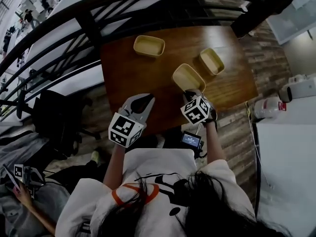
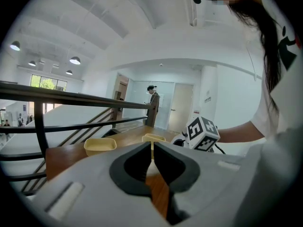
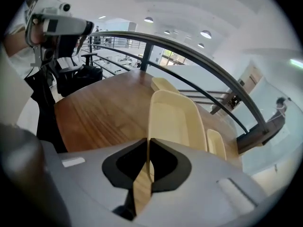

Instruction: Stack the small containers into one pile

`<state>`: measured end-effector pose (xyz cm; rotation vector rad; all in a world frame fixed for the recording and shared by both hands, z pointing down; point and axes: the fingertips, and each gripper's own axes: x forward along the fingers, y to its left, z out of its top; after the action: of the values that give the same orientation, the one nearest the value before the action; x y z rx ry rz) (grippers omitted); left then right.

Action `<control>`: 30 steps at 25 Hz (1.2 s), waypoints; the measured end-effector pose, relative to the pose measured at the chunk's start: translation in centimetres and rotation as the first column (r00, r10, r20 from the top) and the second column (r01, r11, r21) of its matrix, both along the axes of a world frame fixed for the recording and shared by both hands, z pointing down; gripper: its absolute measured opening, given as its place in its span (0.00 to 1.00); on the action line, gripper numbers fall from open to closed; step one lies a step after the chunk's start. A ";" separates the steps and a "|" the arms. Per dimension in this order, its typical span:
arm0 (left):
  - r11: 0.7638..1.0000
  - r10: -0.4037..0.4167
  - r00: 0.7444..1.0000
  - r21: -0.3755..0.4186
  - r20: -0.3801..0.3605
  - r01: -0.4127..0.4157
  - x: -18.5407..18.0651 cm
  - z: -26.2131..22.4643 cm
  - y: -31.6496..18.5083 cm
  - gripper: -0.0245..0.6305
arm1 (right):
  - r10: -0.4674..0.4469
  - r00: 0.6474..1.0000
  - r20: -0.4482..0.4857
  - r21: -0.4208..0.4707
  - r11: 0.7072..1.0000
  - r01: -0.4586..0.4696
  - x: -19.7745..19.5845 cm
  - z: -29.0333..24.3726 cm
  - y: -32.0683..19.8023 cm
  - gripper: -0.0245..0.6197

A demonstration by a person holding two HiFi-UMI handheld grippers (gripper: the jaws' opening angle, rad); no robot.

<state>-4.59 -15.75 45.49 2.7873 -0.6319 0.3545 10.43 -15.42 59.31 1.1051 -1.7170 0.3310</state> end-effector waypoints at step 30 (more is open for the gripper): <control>0.954 -0.299 0.953 0.015 0.050 0.299 11.6 0.4 -3.7 0.05 | 0.095 0.995 -0.015 -0.132 0.987 -0.096 21.3 3.9 -11.3 0.11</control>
<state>6.98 -19.43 45.89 2.6395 -1.0524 0.3614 31.70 -26.75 63.17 1.0915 -1.6133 0.4926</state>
